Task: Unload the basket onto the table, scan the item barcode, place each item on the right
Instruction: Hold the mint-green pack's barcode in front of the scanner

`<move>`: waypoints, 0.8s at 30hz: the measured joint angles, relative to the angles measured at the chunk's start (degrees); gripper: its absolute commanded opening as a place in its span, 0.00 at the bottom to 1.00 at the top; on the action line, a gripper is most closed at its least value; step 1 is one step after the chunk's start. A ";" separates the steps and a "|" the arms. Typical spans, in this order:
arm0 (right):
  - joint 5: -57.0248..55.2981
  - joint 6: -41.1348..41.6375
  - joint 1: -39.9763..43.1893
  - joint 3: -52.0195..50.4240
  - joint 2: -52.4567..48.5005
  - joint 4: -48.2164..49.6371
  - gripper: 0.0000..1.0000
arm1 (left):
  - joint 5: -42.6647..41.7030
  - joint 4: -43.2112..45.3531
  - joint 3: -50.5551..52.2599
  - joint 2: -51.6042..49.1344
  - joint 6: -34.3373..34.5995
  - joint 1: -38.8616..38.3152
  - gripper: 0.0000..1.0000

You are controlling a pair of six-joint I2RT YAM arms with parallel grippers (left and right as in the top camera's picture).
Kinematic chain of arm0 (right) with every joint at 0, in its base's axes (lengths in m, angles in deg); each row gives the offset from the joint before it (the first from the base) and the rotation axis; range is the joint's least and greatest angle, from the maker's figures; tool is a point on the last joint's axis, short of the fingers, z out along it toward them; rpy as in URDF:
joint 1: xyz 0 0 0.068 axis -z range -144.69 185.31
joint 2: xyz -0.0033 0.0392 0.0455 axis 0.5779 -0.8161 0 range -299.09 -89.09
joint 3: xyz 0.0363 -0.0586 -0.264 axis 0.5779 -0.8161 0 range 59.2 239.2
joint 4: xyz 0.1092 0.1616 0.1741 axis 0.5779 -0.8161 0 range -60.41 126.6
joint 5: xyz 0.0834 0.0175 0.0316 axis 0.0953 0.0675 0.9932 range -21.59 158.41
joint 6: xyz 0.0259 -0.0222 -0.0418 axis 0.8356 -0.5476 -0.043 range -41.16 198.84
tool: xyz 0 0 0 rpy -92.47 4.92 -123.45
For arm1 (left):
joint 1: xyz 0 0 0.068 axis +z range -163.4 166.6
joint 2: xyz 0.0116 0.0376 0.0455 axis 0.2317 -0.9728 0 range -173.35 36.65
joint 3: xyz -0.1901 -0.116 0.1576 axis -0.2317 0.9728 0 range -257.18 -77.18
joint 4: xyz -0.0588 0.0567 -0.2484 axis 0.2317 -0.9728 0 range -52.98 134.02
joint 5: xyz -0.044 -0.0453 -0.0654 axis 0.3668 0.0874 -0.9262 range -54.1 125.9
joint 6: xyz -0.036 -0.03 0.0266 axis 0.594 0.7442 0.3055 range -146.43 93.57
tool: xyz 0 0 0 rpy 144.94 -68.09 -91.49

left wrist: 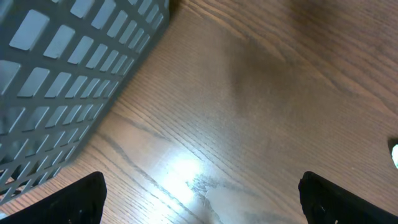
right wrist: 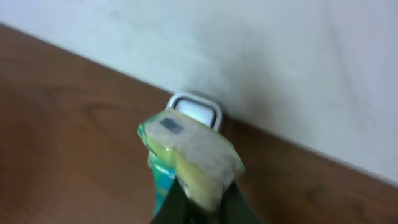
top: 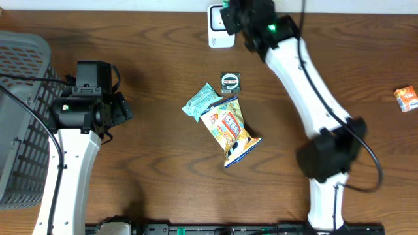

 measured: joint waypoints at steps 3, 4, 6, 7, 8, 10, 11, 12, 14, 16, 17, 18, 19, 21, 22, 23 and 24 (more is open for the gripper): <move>-3.30 -4.50 0.00 5.35 -6.34 0.17 0.01 | -0.02 -0.07 -0.02 0.00 0.00 0.00 0.98; -4.44 -6.40 0.00 6.10 -8.09 1.14 0.01 | 0.00 -0.04 -0.02 0.00 0.00 0.00 0.98; -6.67 -11.67 0.00 6.34 -11.43 3.93 0.01 | 0.00 -0.04 -0.02 0.00 0.00 0.00 0.98; -7.23 -13.46 -0.02 6.40 -12.46 5.77 0.01 | -0.02 -0.11 -0.02 0.00 0.00 0.00 0.98; -8.04 -15.34 -0.07 6.47 -13.68 7.85 0.01 | 0.00 -0.07 -0.02 0.00 0.00 0.00 0.98; -9.49 -18.73 -0.17 6.56 -15.78 10.71 0.01 | -0.02 -0.09 -0.02 0.00 0.00 0.00 0.98; -10.43 -20.52 -0.22 6.56 -17.16 12.81 0.01 | 0.00 -0.04 -0.02 0.00 0.00 0.00 0.98; -10.91 -21.49 -0.22 6.56 -17.92 13.86 0.01 | 0.00 -0.07 -0.02 0.00 0.00 0.00 0.98; -11.23 -23.19 -0.24 6.56 -19.26 15.65 0.01 | 0.00 -0.02 -0.02 0.00 0.00 0.00 0.97; -10.51 -24.11 -0.22 6.56 -19.69 16.65 0.01 | 0.00 -0.02 -0.02 0.00 0.00 0.00 0.98; -10.29 -24.26 -0.22 6.56 -19.69 16.81 0.01 | 0.00 -0.04 -0.02 0.00 0.00 0.00 0.98; -9.88 -24.55 -0.22 6.60 -19.69 17.03 0.01 | 0.00 -0.04 0.00 0.00 0.00 0.00 0.98; -9.68 -24.68 -0.22 6.62 -19.69 17.16 0.01 | -0.02 -0.04 0.00 0.00 0.00 0.00 0.98; -9.44 -24.81 -0.22 6.71 -19.69 16.90 0.01 | 0.00 -0.04 -0.02 0.00 0.00 0.00 0.98; -9.16 -24.81 -0.24 6.71 -19.69 16.68 0.01 | 0.00 -0.04 -0.02 0.00 0.00 0.00 0.98; -8.81 -24.81 -0.22 6.71 -19.69 16.55 0.01 | 0.00 -0.04 -0.02 0.00 0.00 0.00 0.98; -8.66 -24.81 -0.22 6.71 -19.69 16.39 0.01 | 0.00 -0.04 0.00 0.00 0.00 0.00 0.98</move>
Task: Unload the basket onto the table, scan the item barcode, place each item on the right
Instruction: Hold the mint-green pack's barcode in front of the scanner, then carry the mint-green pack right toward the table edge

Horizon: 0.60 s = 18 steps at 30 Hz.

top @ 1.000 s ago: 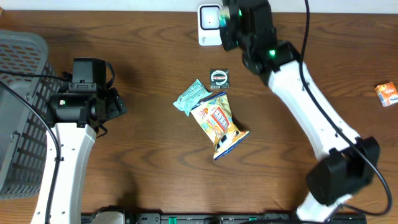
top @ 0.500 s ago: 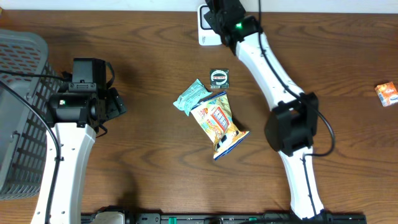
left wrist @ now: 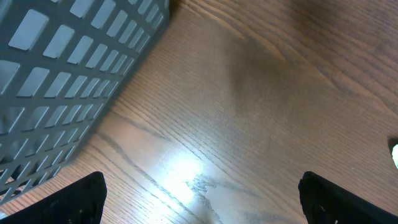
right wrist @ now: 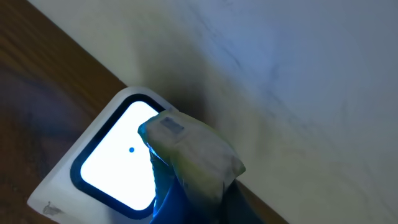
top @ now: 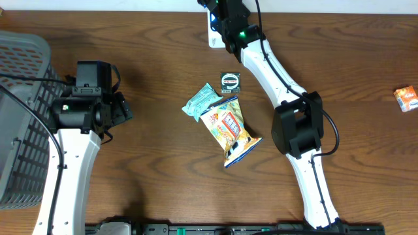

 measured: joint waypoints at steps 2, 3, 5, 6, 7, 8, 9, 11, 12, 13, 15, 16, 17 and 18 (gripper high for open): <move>0.04 0.00 0.00 0.00 0.00 -0.07 0.01 | 0.00 0.00 -0.02 0.00 0.00 0.00 0.98; -0.22 0.02 0.00 0.00 0.00 -0.26 0.01 | 0.00 0.00 0.00 0.00 0.00 0.00 0.98; -1.77 0.09 0.11 0.00 0.00 -0.59 0.01 | 0.00 0.00 0.00 0.00 0.00 0.00 0.98; -2.58 0.37 0.17 0.00 0.00 -0.83 0.01 | 0.00 0.00 -0.02 0.00 0.00 0.00 0.98; -3.65 0.72 0.28 0.00 0.00 -1.38 0.01 | 0.00 0.00 -0.02 0.00 0.00 0.00 0.98; -4.72 1.36 0.57 0.13 0.00 -2.58 0.01 | 0.00 0.00 -0.02 0.00 0.00 0.00 0.98; -5.38 1.84 0.90 0.22 0.00 -3.58 0.01 | 0.00 0.00 0.00 0.00 0.00 0.00 0.98; -6.43 3.50 2.19 0.37 0.04 -7.13 0.01 | 0.00 0.02 -0.02 0.00 0.00 0.00 0.98; -6.84 4.98 3.67 0.39 0.07 -10.08 0.01 | 0.00 0.02 0.00 0.00 0.00 0.00 0.98; -6.99 5.84 4.76 0.44 0.09 -12.04 0.01 | 0.00 0.00 0.00 0.00 0.00 0.00 0.98; -7.65 7.98 8.41 0.44 0.15 -17.29 0.01 | 0.00 0.00 -0.02 0.00 0.00 0.00 0.98; -7.80 8.70 9.84 0.44 0.22 -18.84 0.01 | 0.00 0.00 0.00 0.00 0.00 0.00 0.98; -7.80 9.73 11.41 0.46 0.26 -21.33 0.01 | 0.00 0.02 0.00 0.00 0.00 0.00 0.98; -8.11 11.08 13.57 0.46 0.42 -24.13 0.01 | -0.02 0.02 0.00 0.00 0.00 0.00 0.98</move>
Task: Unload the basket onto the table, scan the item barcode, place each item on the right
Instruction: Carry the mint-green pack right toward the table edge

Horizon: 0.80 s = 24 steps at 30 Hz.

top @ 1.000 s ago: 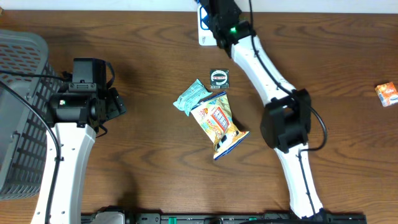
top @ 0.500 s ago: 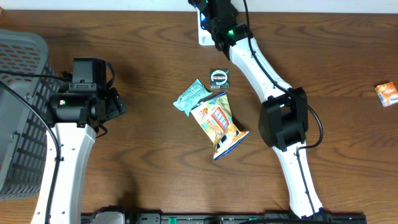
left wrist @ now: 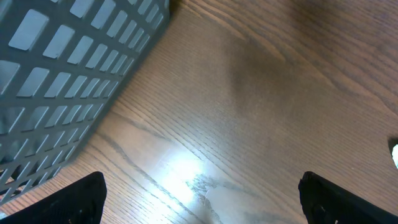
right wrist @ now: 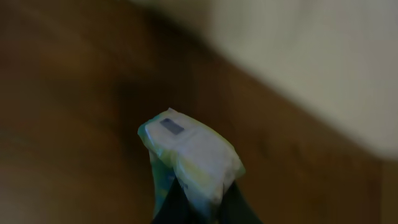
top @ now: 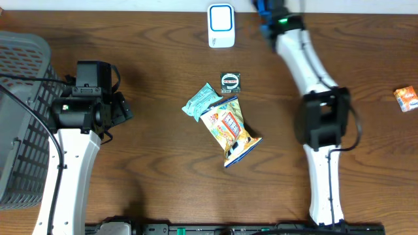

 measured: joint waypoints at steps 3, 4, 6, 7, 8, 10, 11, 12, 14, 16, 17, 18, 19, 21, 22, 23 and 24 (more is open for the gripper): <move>-0.63 4.48 6.14 0.07 0.37 -7.34 0.01 | 0.02 -0.02 -0.02 0.00 0.00 0.00 0.98; -0.92 6.01 8.04 0.07 0.48 -9.22 0.01 | 0.02 -0.02 -0.02 0.00 0.00 0.00 0.98; -1.20 9.79 12.07 0.13 0.66 -13.64 0.01 | 0.02 0.02 -0.02 0.00 0.00 0.00 0.98; -1.25 11.50 13.51 0.13 0.70 -15.19 0.01 | 0.02 -0.02 -0.02 0.00 0.00 0.00 0.98; -1.57 13.97 15.47 0.13 0.70 -17.44 0.01 | 0.02 0.00 0.00 0.00 0.00 0.00 0.98; -1.88 17.62 18.18 0.13 0.72 -20.81 0.01 | 0.02 -0.04 -0.02 0.00 0.00 0.00 0.98; -2.01 18.32 18.64 0.13 0.72 -21.40 0.01 | 0.02 0.00 -0.02 0.00 0.00 0.00 0.98; -2.19 19.45 19.17 0.13 0.72 -22.10 0.01 | 0.02 -0.02 -0.02 0.00 0.00 0.00 0.98; -2.75 20.68 19.21 0.13 0.76 -23.19 0.01 | 0.02 0.00 -0.02 0.00 0.00 0.00 0.98; -4.42 22.16 18.95 0.13 0.79 -24.37 0.01 | 0.02 -0.02 0.00 0.00 0.00 0.00 0.98; -5.14 22.93 18.93 0.13 0.79 -24.76 0.01 | 0.00 -0.02 -0.02 0.00 0.00 0.00 0.98; -6.45 23.89 18.97 0.13 0.79 -25.51 0.01 | 0.02 0.00 0.00 0.00 0.00 0.00 0.98; -7.67 24.87 19.21 0.13 0.79 -26.29 0.01 | 0.02 -0.02 -0.02 0.00 0.00 0.00 0.98; -9.35 25.68 19.76 0.15 0.79 -28.44 0.01 | 0.02 -0.02 -0.02 0.00 0.00 0.00 0.98; -10.49 26.05 20.24 0.15 0.79 -29.75 0.02 | 0.02 -0.02 -0.02 0.00 0.00 0.00 0.98; -12.31 26.77 20.79 0.15 0.79 -31.08 0.06 | 0.02 0.00 0.00 0.00 0.00 0.00 0.97; -14.10 27.56 21.46 0.15 0.81 -32.70 0.16 | 0.02 0.00 -0.02 0.00 0.00 0.00 0.98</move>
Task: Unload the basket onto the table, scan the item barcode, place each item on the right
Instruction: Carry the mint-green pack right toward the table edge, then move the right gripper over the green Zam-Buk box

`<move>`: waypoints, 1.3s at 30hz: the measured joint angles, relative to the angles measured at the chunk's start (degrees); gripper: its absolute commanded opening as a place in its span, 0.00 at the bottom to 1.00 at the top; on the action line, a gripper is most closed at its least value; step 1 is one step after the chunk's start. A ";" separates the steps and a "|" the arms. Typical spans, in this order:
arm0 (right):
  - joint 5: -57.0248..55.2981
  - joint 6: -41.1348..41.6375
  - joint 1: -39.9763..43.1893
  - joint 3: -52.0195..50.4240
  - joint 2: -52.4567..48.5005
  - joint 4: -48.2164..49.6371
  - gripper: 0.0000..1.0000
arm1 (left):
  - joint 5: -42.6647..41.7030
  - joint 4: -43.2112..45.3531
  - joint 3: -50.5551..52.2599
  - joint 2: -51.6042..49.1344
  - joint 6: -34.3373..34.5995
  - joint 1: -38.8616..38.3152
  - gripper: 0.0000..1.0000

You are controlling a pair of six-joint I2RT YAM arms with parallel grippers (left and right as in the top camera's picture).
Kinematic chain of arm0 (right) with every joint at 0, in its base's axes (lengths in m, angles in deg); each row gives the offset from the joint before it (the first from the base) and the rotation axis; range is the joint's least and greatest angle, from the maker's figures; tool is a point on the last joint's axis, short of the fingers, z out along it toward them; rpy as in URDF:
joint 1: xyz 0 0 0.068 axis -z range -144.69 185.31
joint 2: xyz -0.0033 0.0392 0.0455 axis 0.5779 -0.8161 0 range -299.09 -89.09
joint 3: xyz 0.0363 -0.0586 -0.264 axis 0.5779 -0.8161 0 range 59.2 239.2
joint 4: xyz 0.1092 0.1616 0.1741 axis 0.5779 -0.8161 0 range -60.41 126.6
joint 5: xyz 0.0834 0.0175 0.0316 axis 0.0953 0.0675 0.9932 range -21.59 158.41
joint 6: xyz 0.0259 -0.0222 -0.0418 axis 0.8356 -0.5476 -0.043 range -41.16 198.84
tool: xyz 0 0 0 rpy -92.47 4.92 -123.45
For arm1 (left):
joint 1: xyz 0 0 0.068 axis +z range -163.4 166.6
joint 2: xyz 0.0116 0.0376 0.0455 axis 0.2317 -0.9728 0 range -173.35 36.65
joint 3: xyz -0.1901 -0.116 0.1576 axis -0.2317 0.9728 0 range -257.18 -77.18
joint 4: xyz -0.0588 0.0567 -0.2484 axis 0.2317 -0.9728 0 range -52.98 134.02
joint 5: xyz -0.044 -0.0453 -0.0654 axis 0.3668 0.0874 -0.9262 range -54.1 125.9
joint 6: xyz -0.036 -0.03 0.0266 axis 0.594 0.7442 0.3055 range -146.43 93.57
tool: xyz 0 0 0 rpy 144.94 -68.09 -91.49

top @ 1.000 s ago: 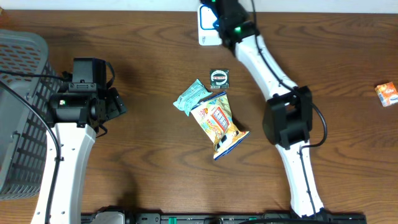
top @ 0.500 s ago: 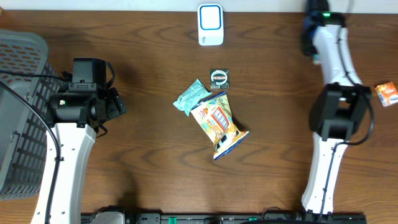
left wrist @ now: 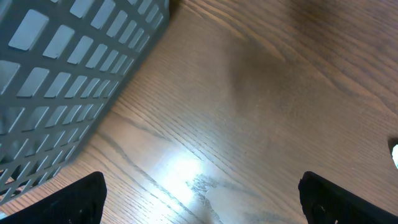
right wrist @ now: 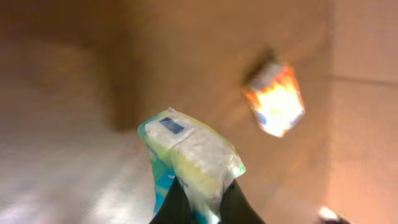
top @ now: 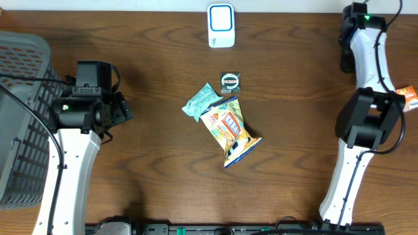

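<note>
The right wrist view shows my right gripper (right wrist: 199, 202) shut on a green and white packet (right wrist: 191, 155) with a small dark label at its top. In the overhead view the right arm reaches to the table's back right corner (top: 358, 14), and the packet is hidden there. The white scanner (top: 221, 26) stands at the back middle, far to the left of that gripper. My left gripper (left wrist: 202, 199) is open over bare wood beside the basket, its fingers (left wrist: 74, 199) wide apart.
A grey mesh basket (top: 19, 98) fills the left edge. In the middle of the table lie a teal packet (top: 201, 101), a yellow snack bag (top: 230, 130) and a small black round item (top: 230, 80). An orange item (top: 407, 98) lies at the right edge, seen blurred as the orange item (right wrist: 275, 99).
My right gripper, still shut on the green and white packet, has moved from just right of the scanner to the back right corner. The orange item now shows beneath it. The left arm is unchanged.
My right gripper held the packet near the scanner at the back. Then the packet was right over the scanner's lit window. After that the gripper was to the right of the scanner, and now it is at the back right corner, packet still held.
</note>
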 measured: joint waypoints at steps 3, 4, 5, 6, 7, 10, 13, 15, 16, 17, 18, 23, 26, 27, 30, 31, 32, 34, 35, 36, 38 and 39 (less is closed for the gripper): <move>-4.15 1.20 2.16 0.00 0.00 -1.38 0.23 | 0.00 0.00 0.00 0.00 0.00 0.00 0.98; -4.72 1.46 2.64 0.00 0.00 -1.53 0.29 | 0.00 0.00 0.00 0.00 0.00 0.00 0.98; -5.14 1.49 3.19 0.00 0.00 -1.73 0.36 | 0.00 -0.02 0.00 0.00 0.00 0.00 0.98; -5.31 1.66 3.78 0.00 0.00 -1.79 0.48 | 0.00 -0.02 0.00 0.00 0.00 0.00 0.98; -5.09 2.29 4.50 0.00 0.00 -1.75 0.74 | 0.00 0.00 0.02 0.00 0.00 0.00 0.98; -2.40 2.16 5.62 0.00 0.02 -2.05 0.84 | 0.00 0.00 0.00 0.00 0.00 0.00 0.98; 2.25 2.14 5.84 0.00 0.09 -2.86 0.88 | 0.00 -0.02 0.00 0.00 0.00 0.00 0.98; 8.28 2.19 5.70 0.00 0.20 -2.95 0.91 | 0.00 0.00 0.02 0.00 0.00 0.00 0.98; 12.26 2.16 5.64 0.00 0.22 -3.02 0.99 | 0.00 -0.02 0.02 0.00 0.00 0.00 0.98; 16.81 2.19 5.55 0.00 0.22 -3.10 0.99 | 0.00 -0.02 0.02 0.00 0.00 0.00 0.98; 22.43 2.23 5.51 0.00 0.22 -3.43 0.99 | 0.00 -0.02 0.00 0.00 0.00 0.00 0.97; 48.94 0.00 4.72 0.00 0.22 -6.12 0.99 | 0.00 0.00 0.00 0.00 0.00 0.00 0.98; 60.85 -3.10 3.10 0.00 0.22 -6.88 0.99 | 0.00 -0.02 0.00 0.00 0.00 0.00 0.98; 64.59 -4.22 1.75 0.00 0.22 -6.86 0.99 | 0.00 0.00 0.02 0.00 0.00 0.00 0.98; 68.02 -5.46 -1.95 0.00 0.22 -6.56 0.99 | 0.00 0.00 0.02 0.00 0.00 0.00 0.98; 68.57 -5.73 -3.56 0.00 0.22 -6.21 0.99 | 0.00 -0.02 0.00 0.00 0.00 0.00 0.98; 68.83 -5.97 -5.53 0.00 0.22 -5.49 0.99 | -0.02 0.00 0.02 0.00 0.00 0.00 0.97; 68.98 -6.27 -8.94 0.00 0.22 -3.93 0.99 | 0.00 0.00 0.00 0.00 0.00 0.00 0.98; 69.11 -6.34 -10.69 0.00 0.22 -2.45 0.99 | 0.00 -0.02 0.02 0.00 0.00 0.00 0.97; 69.16 -6.36 -12.28 0.00 0.22 -1.22 0.99 | 0.00 0.00 0.00 0.00 0.00 0.00 0.98; 69.00 -6.03 -15.72 0.00 0.22 1.79 0.99 | 0.00 0.00 0.00 0.00 0.00 0.00 0.98; 68.65 -5.51 -16.74 0.00 0.22 2.47 0.99 | 0.00 0.00 0.00 0.00 0.00 0.00 0.98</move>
